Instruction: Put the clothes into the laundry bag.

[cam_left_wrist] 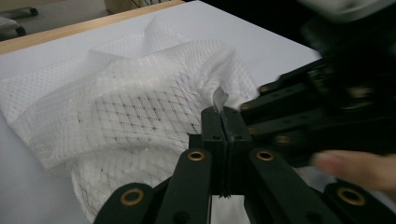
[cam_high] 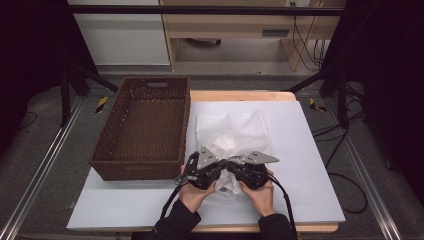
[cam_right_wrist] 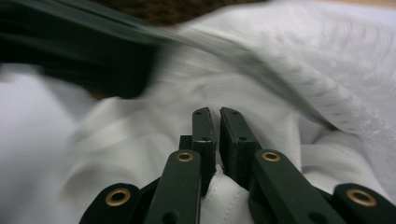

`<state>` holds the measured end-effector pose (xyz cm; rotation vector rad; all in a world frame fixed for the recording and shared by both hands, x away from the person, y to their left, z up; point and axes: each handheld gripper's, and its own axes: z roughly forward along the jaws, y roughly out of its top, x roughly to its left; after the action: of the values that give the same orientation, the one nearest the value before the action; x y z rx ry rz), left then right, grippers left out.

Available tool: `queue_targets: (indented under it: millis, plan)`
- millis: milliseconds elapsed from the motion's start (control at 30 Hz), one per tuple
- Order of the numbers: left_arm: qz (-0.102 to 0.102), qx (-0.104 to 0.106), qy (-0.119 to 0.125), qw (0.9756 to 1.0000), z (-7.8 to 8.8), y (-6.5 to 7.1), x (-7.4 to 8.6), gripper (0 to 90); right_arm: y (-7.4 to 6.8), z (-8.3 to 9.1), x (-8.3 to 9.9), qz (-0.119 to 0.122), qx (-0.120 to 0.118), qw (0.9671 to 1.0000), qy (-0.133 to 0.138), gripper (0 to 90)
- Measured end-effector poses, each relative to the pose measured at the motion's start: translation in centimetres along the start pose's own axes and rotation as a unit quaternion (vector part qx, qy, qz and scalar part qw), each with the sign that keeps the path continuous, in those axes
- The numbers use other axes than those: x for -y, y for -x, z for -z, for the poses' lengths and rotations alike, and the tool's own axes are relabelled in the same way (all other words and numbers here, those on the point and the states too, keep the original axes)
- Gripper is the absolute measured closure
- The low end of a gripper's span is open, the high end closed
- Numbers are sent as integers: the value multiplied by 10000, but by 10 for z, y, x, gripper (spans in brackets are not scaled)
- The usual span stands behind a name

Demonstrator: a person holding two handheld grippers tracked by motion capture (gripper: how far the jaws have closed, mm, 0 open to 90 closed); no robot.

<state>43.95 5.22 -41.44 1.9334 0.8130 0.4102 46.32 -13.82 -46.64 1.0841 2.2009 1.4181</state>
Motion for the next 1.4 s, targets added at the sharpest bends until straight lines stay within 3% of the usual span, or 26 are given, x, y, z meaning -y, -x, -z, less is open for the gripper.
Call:
queue_targets:
  millis: [100, 200, 300, 400, 567, 633, 733, 767, 800, 900, 933, 1033, 1167, 1233, 1400]
  plan:
    - [6, 8, -114, 9999, -4, -1, 7, 893, 7, -19, 5, -27, 495, 9988, 56, 851]
    - [67, 14, -196, 9998, -11, -3, 16, 893, 10, -24, 3, -184, 635, 9978, 110, 840]
    - [72, -35, -246, 9997, -14, -7, 20, 893, 12, -19, 2, -178, 396, 9990, 121, 742]
    - [138, -89, -295, 9994, -17, -12, 23, 892, 13, 2, -1, -166, 160, 9997, 123, 616]
    - [181, -115, -338, 9992, -22, -13, 27, 892, 23, 53, 8, -129, 293, 9987, 395, 447]
    - [166, -131, -354, 9992, -23, -13, 27, 892, 23, 58, 15, -173, 271, 9990, 314, 354]
    - [146, -134, -344, 9992, -22, -14, 27, 892, 18, 49, 25, -107, 106, 9999, -4, 310]
    - [155, -125, -333, 9992, -22, -14, 26, 892, 17, 44, 28, -64, 137, 9997, -174, 353]
    - [155, -120, -330, 9993, -21, -14, 26, 892, 16, 39, 29, -76, 168, 9993, -336, 459]
    - [142, -117, -325, 9993, -20, -14, 25, 892, 18, 34, 28, -257, -60, 9980, -578, 836]
    - [138, -103, -321, 9993, -20, -13, 24, 892, 18, 34, 27, -379, -131, 9973, -617, 851]
    - [121, -61, -257, 9996, -18, -10, 21, 892, 16, 34, 23, -351, -81, 9972, -655, 863]
    - [74, -8, -97, 9999, -9, -5, 12, 892, 9, 31, 12, -246, -304, 9991, -184, 864]
    - [62, -2, 19, 10000, -3, -2, 5, 893, 5, 26, 6, -214, -308, 9993, 34, 863]
    - [21, 38, 106, 9999, 3, 0, -3, 893, 4, -8, -2, -360, -83, 9989, 298, 861]
